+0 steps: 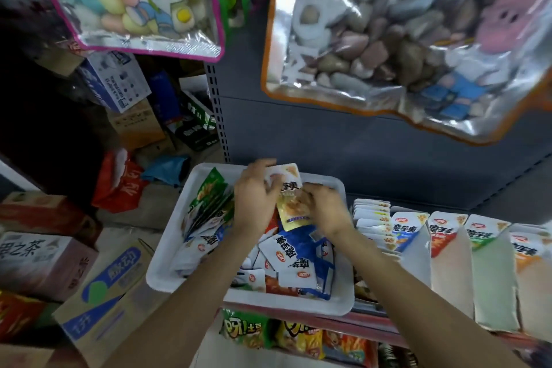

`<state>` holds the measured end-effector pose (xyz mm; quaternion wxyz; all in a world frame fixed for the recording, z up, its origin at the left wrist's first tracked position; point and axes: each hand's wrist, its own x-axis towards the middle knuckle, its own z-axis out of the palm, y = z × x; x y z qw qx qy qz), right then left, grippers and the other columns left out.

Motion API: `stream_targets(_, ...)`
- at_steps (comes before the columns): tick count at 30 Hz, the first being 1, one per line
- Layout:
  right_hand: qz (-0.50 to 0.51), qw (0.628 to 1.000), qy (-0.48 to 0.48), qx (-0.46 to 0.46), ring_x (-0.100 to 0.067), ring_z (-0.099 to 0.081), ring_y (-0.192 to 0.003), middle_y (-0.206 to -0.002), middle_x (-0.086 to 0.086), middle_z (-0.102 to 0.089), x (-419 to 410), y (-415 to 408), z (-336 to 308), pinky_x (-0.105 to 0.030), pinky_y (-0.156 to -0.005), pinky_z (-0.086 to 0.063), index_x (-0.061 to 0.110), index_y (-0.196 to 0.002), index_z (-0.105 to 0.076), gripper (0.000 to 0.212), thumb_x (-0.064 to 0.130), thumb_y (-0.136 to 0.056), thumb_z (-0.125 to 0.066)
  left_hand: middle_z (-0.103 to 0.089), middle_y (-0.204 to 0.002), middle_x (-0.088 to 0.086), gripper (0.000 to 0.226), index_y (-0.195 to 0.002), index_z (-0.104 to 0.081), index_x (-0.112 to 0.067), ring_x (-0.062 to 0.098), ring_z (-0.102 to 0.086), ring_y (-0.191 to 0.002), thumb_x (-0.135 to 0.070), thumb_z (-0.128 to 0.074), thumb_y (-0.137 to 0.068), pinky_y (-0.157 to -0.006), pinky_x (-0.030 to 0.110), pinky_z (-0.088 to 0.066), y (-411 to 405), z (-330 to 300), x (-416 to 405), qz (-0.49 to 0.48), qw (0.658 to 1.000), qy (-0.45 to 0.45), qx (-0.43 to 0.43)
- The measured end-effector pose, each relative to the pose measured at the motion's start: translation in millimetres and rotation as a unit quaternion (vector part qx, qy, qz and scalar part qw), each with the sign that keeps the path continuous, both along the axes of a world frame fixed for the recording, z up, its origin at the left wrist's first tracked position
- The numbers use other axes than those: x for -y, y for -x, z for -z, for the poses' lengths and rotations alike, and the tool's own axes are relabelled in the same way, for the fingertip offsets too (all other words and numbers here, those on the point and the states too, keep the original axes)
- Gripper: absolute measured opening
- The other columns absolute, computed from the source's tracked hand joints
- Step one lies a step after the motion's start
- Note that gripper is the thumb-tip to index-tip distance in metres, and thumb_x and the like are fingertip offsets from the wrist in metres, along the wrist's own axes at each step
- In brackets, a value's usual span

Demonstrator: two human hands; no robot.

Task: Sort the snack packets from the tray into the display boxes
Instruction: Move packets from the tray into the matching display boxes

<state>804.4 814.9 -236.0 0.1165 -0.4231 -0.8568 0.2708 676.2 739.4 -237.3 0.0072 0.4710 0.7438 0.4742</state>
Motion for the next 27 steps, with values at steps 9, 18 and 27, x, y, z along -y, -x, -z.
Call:
stream_targets(9, 0.082, 0.919, 0.234, -0.307, -0.011, -0.067, -0.074, -0.083, -0.001, -0.071, -25, -104, -47, -0.031, -0.070, -0.058, 0.016, -0.087, -0.067, 0.017, 0.000, -0.086, -0.062, -0.071, -0.093, 0.008, 0.014, -0.098, -0.066, -0.004, 0.021, -0.064, -0.083, -0.013, -0.058, -0.092, -0.076, 0.032, -0.047, -86, -31, -26, 0.150, 0.974, 0.101, 0.136)
stream_targets(18, 0.205, 0.844, 0.175, -0.463, -0.012, -0.068, -0.074, -0.072, 0.007, -0.071, -63, -172, -70, -0.027, -0.067, -0.058, 0.013, -0.085, -0.066, 0.008, 0.006, -0.088, -0.063, -0.052, -0.132, 0.014, 0.037, -0.133, -0.049, -0.011, 0.030, -0.049, -0.120, -0.020, -0.045, -0.097, -0.096, 0.035, -0.041, -125, -6, -70, 0.162, 0.956, 0.246, -0.002)
stream_targets(27, 0.184, 0.850, 0.228, -0.439, -0.012, -0.068, -0.079, -0.089, -0.004, -0.069, -76, -171, -63, -0.024, -0.073, -0.058, 0.000, -0.098, -0.063, 0.011, 0.002, -0.088, -0.061, -0.055, -0.123, 0.011, 0.037, -0.132, -0.051, -0.014, 0.026, -0.055, -0.110, -0.014, -0.045, -0.096, -0.093, 0.035, -0.043, -129, 12, -46, 0.217, 0.935, 0.278, -0.032)
